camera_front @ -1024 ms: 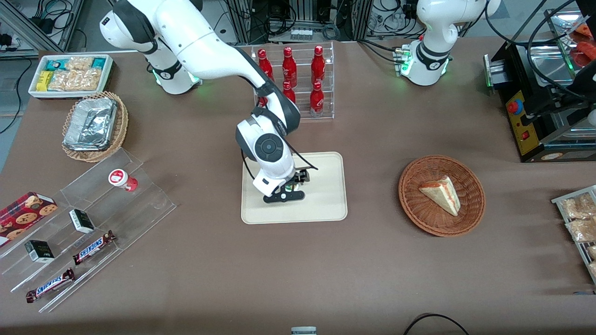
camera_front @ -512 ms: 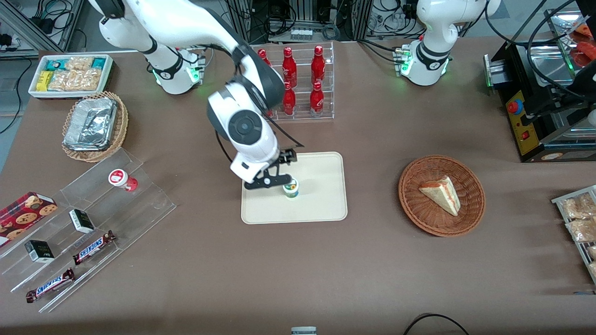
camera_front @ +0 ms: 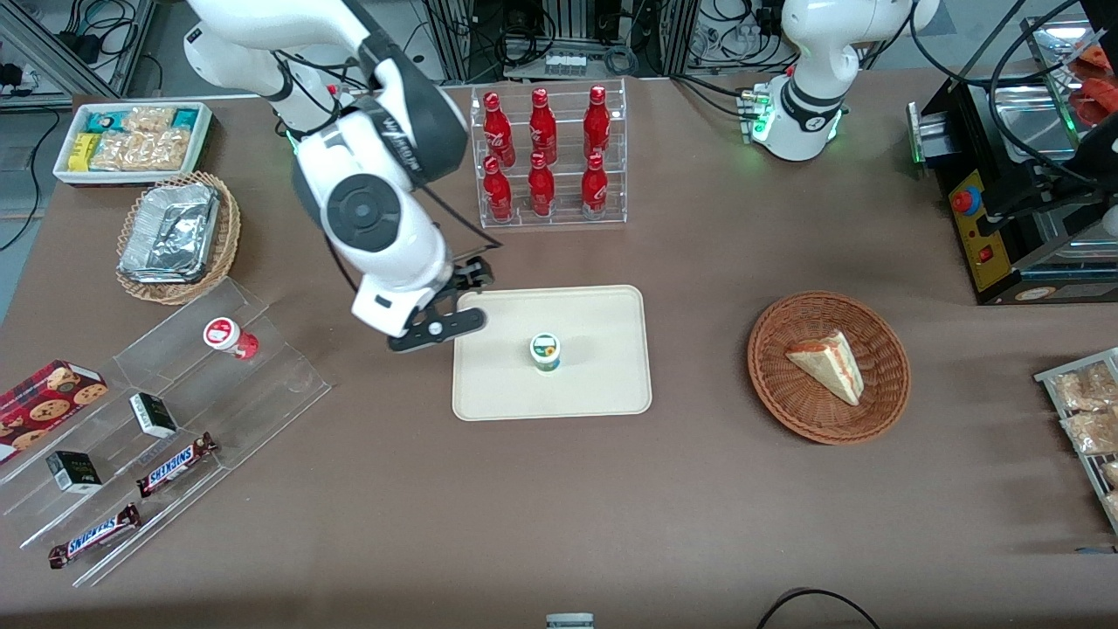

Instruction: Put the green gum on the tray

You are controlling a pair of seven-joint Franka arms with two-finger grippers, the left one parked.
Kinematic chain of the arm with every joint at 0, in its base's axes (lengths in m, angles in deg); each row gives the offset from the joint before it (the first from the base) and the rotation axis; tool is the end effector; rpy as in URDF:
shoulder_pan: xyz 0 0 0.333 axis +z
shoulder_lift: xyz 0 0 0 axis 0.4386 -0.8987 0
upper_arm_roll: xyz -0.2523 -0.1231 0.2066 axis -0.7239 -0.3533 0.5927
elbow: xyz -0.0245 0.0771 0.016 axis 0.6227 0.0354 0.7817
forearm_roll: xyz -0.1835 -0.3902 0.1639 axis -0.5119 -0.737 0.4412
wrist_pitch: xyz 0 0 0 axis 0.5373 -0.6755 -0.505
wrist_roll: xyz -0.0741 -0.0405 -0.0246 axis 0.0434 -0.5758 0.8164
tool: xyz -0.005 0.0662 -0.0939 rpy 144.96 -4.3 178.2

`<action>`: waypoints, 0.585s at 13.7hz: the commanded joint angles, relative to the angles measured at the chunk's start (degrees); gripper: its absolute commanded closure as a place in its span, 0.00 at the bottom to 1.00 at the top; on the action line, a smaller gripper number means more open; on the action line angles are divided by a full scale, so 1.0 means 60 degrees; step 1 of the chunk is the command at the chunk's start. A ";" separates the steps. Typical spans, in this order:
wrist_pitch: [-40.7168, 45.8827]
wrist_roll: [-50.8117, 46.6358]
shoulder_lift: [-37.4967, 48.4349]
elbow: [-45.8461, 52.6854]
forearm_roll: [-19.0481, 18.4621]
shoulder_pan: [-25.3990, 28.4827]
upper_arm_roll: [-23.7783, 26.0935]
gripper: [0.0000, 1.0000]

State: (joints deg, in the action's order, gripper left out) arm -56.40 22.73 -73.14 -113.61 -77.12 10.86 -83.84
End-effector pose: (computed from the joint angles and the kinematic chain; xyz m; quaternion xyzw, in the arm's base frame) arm 0.6169 0.3726 0.4604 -0.9882 -0.1209 0.0927 0.0131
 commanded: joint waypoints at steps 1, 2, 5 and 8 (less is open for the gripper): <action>0.0168 0.0387 0.0478 -0.0342 -0.0083 -0.0752 0.0056 0.01; 0.0182 0.0591 0.0610 -0.0401 -0.0113 -0.1147 0.0070 0.01; 0.0226 0.1732 0.1079 -0.0811 -0.0099 -0.2522 0.0158 0.01; 0.0211 0.2451 0.1694 -0.1441 -0.0156 -0.3987 0.0521 0.01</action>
State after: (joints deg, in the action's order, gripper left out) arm -55.41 35.65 -66.99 -118.25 -77.33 -8.61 -83.50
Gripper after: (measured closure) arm 0.004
